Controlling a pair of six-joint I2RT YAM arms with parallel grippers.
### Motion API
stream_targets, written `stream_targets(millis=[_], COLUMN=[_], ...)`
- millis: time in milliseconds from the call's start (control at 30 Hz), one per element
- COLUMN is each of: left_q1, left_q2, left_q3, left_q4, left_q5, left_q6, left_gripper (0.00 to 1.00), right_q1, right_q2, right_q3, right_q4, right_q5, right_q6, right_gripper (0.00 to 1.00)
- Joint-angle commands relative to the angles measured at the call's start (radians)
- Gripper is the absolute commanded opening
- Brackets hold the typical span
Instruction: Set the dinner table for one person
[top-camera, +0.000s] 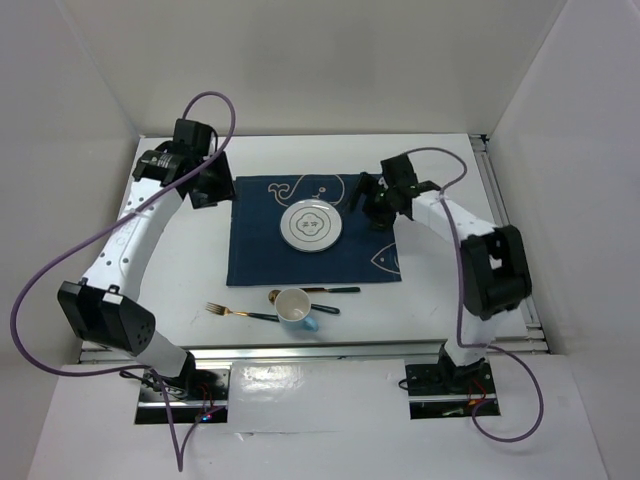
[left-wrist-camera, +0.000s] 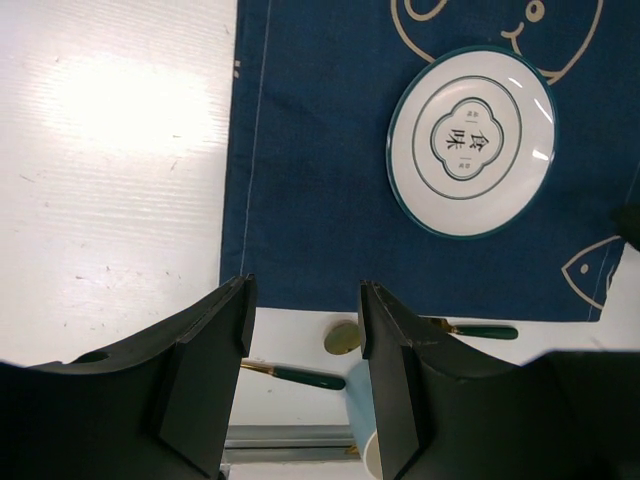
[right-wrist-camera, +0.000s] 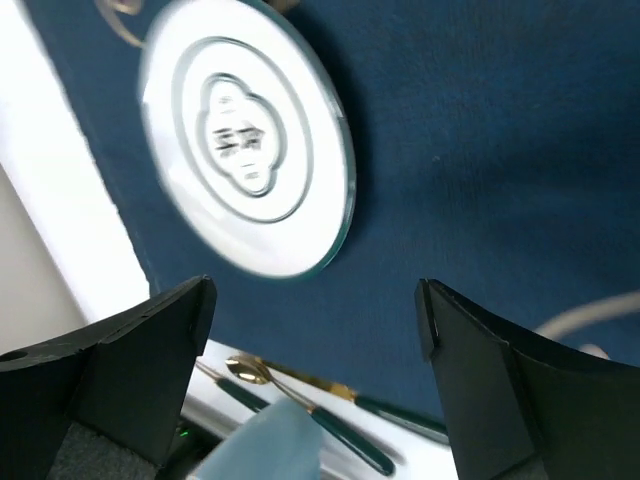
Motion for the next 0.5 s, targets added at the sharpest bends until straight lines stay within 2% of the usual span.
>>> stream_targets(millis=[0,67,233,333,467], left_q1=[0.036,0.055,0.066,0.066,0.066], left_q2=[-0.017,-0.026,-0.059,-0.069,-0.090], left_q3=[0.015,-0.020,-0.083,-0.106,-0.136], left_q4=[-0.004,-0.004,0.031,0.031,0.031], left_q5=[-0.059,-0.059,-0.007,0.006,0.006], left_q6=[0.020,0.029,0.020,0.010,0.010], left_gripper=[0.62,0.62,0.62,0.62,0.62], right_q1=[0.032,0.071,0.322,0.442,0.542], right_q2=[-0.207,-0.252,-0.324,-0.324,-0.277], right_q3=[0.038,0.038,0.015,0.006,0.006], right_q4=[-0.117,-0.163,-0.211,-0.232,-0.267], right_q5=[0.122,0.135,0.096,0.086,0.098], right_q6=[-0.133,-0.191,-0.270,-0.313,-0.341], right_gripper=[0.94,0.97,0.95,0.94,0.93])
